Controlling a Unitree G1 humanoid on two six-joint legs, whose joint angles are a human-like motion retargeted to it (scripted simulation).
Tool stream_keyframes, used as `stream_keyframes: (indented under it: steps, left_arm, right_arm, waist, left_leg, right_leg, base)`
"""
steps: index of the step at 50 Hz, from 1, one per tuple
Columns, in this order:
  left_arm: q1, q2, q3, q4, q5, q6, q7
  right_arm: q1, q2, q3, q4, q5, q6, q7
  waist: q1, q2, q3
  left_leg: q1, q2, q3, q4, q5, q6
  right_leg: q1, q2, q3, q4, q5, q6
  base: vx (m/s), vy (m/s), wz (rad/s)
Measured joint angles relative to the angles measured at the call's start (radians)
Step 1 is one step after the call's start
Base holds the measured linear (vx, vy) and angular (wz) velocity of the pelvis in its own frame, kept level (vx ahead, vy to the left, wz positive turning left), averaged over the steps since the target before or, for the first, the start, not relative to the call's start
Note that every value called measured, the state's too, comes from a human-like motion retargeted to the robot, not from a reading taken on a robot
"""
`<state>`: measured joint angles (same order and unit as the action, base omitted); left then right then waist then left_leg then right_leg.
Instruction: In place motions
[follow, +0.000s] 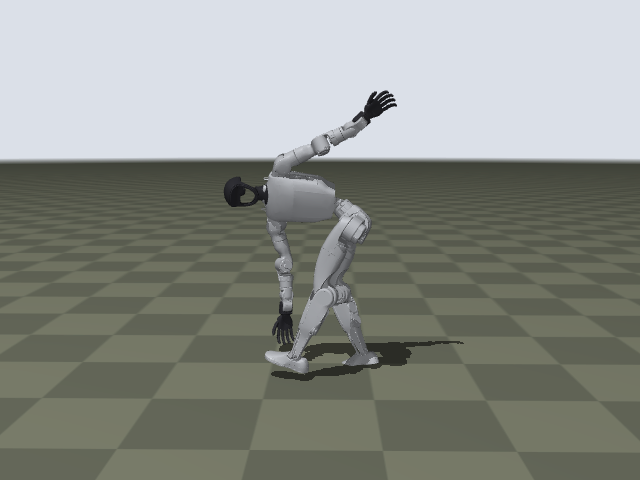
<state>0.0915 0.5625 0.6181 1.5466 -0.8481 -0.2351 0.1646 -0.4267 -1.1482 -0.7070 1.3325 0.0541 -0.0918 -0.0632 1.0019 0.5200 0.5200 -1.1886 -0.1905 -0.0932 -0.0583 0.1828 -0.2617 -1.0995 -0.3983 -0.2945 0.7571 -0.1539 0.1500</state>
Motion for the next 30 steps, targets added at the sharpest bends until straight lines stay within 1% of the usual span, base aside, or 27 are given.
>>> stream_keyframes:
  steps: [5,8,13,17,20,23,26,30]
  left_arm:
    - [-0.049,-0.015,0.006,0.019,-0.066,-0.029,0.0]
    - [-0.077,-0.009,-0.012,0.021,-0.078,-0.04,-0.002]
    - [-0.097,0.003,-0.039,0.013,-0.054,-0.049,-0.01]
    - [-0.106,0.003,-0.047,0.017,-0.058,-0.064,0.002]
    - [-0.104,-0.001,-0.055,0.03,-0.067,-0.076,0.02]
    - [-0.094,-0.007,-0.059,0.037,-0.067,-0.085,0.028]
    - [-0.074,0.007,-0.072,0.037,-0.038,-0.079,0.024]
    - [-0.047,0.039,-0.104,0.028,0.044,-0.054,0.019]
  right_arm:
    - [0.03,-0.015,-0.104,-0.007,0.014,0.004,0.009]
    - [0.062,-0.018,-0.16,-0.009,0.038,0.004,0.01]
    - [0.098,-0.014,-0.196,-0.015,0.042,0.004,0.02]
    - [0.109,-0.001,-0.199,-0.025,0.034,0.001,0.029]
    - [0.126,0.022,-0.188,-0.029,0.023,-0.003,0.036]
    - [0.173,0.069,-0.162,-0.032,0.002,-0.018,0.025]
    - [0.247,0.145,-0.117,-0.031,-0.028,-0.035,0.001]
    - [0.367,0.277,-0.006,-0.055,-0.073,-0.058,-0.033]
  waist:
    - [0.081,0.0,0.0]
    - [0.118,0.0,0.0]
    - [0.131,0.0,0.0]
    - [0.127,0.0,0.0]
    - [0.104,0.0,0.0]
    - [0.056,0.0,0.0]
    - [-0.016,0.0,0.0]
    - [-0.129,-0.013,0.0]
  left_leg:
    - [-0.064,-0.006,0.008,0.007,0.008,0.0]
    - [-0.092,-0.005,0.004,0.016,0.009,0.0]
    - [-0.1,0.0,0.016,0.017,0.01,0.0]
    - [-0.083,0.018,0.005,0.028,0.002,0.002]
    - [-0.04,0.027,0.001,0.044,-0.016,0.023]
    - [0.034,0.031,-0.005,0.069,-0.051,0.056]
    - [0.14,0.033,-0.02,0.101,-0.092,0.09]
    - [0.314,0.04,-0.036,0.138,-0.151,0.128]
  right_leg:
    - [-0.067,0.027,0.019,0.033,-0.013,-0.012]
    - [-0.095,0.039,0.024,0.045,-0.016,-0.019]
    - [-0.11,0.049,0.042,0.045,-0.011,-0.019]
    - [-0.081,0.073,0.04,0.01,0.002,-0.023]
    - [-0.023,0.085,0.04,-0.04,0.022,-0.014]
    - [0.071,0.095,0.041,-0.103,0.05,-0.006]
    - [0.198,0.111,0.043,-0.173,0.079,-0.002]
    - [0.399,0.131,0.038,-0.283,0.128,0.006]
  base:
    - [0.09,-0.21,0.27]
    - [0.02,-0.14,0.06]
    - [-0.06,0.06,-0.11]
    - [-0.16,0.05,-0.45]
    - [-0.17,0.17,-0.73]
    - [-0.14,0.21,-0.86]
    - [-0.07,0.28,-0.84]
    - [0.07,0.34,-0.85]
